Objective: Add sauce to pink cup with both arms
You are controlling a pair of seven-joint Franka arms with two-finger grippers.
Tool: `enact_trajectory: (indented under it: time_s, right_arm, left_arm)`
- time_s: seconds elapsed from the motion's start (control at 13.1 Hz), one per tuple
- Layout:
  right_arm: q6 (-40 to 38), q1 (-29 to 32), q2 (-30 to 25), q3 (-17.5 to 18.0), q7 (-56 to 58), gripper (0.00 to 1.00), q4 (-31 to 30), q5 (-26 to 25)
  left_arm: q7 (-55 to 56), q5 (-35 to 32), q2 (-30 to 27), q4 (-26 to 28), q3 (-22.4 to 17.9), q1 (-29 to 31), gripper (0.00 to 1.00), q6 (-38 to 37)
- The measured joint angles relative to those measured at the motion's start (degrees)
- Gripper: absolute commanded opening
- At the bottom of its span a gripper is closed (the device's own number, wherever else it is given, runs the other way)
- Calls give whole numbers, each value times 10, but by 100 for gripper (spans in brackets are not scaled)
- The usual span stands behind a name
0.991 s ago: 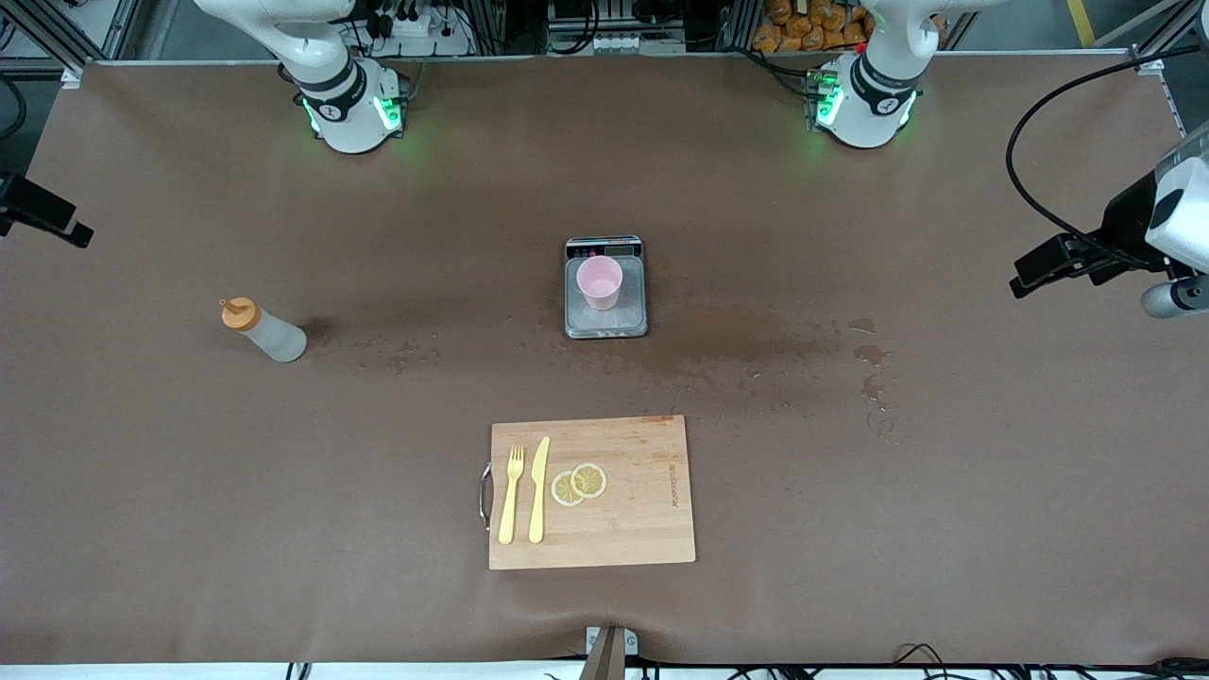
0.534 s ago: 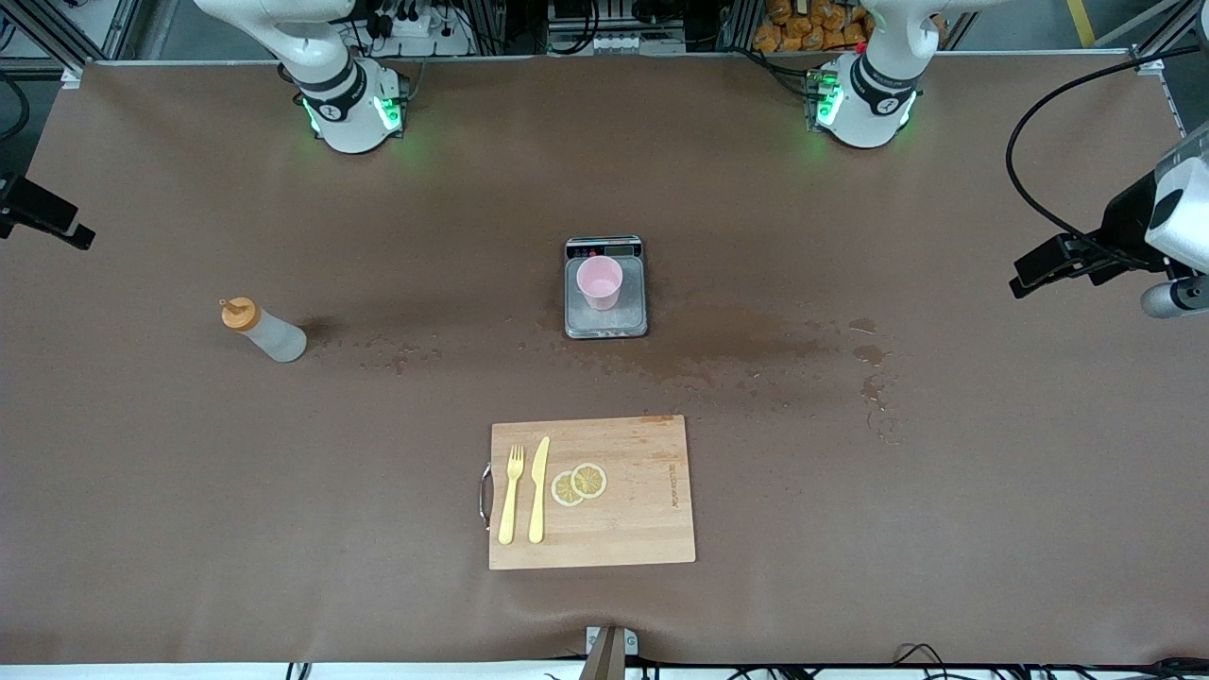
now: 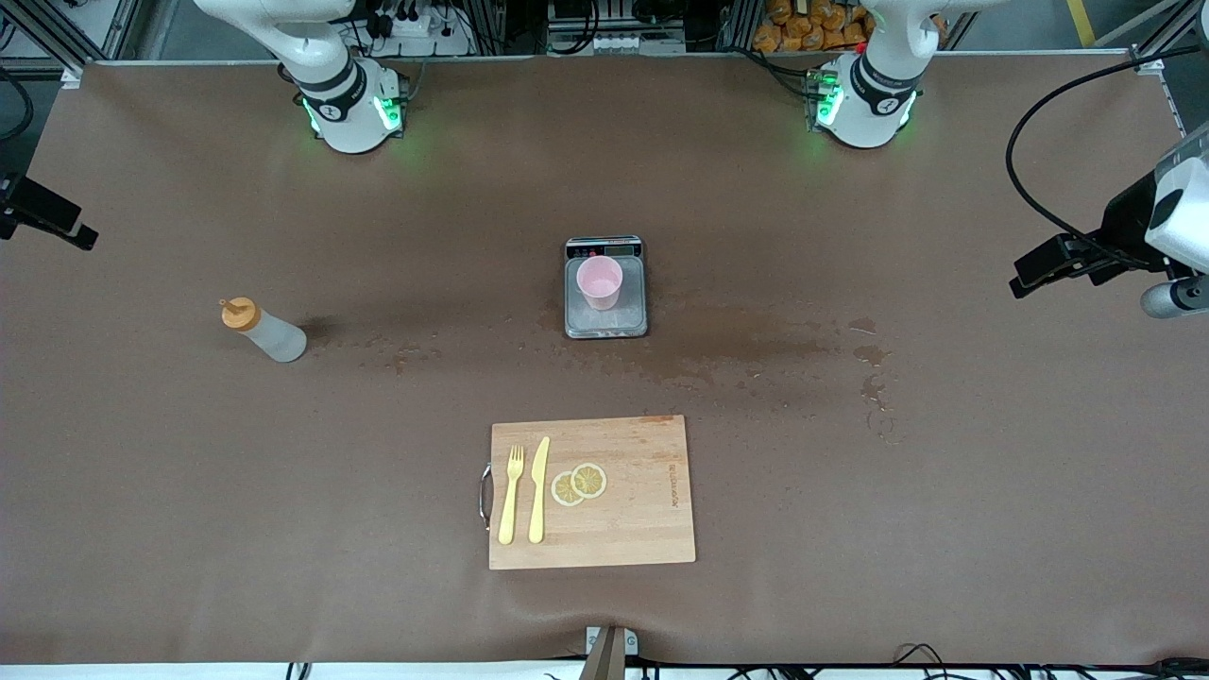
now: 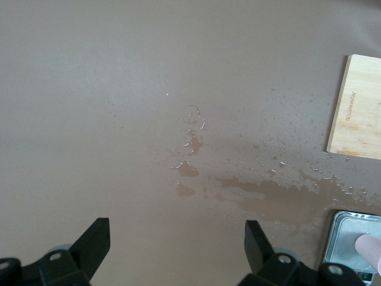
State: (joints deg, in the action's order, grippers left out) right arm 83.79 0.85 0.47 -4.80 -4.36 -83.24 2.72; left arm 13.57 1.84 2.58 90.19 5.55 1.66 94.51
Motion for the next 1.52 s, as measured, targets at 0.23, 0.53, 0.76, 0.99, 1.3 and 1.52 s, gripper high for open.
enact_trajectory:
  time_s: [0.23,0.53,0.76,0.99,1.3,1.52]
  right_arm:
    - [8,0,0,0,0,100,-3,0]
    - [34,0,0,0,-17,100,-26,0]
    - [37,-2,0,0,-34,100,-27,0]
    - [38,-6,-1,0,-26,100,-28,0]
    - [40,-6,-1,0,-18,100,-28,0]
    - [40,-6,-1,0,-15,100,-28,0]
  left_arm:
    - [0,0,0,0,0,0,100,0]
    - [0,0,0,0,0,0,100,0]
    - [0,0,0,0,0,0,100,0]
    - [-1,0,0,-2,0,0,100,0]
    - [-1,0,0,-11,-1,0,100,0]
    - [-1,-4,-1,-22,-1,0,100,-6]
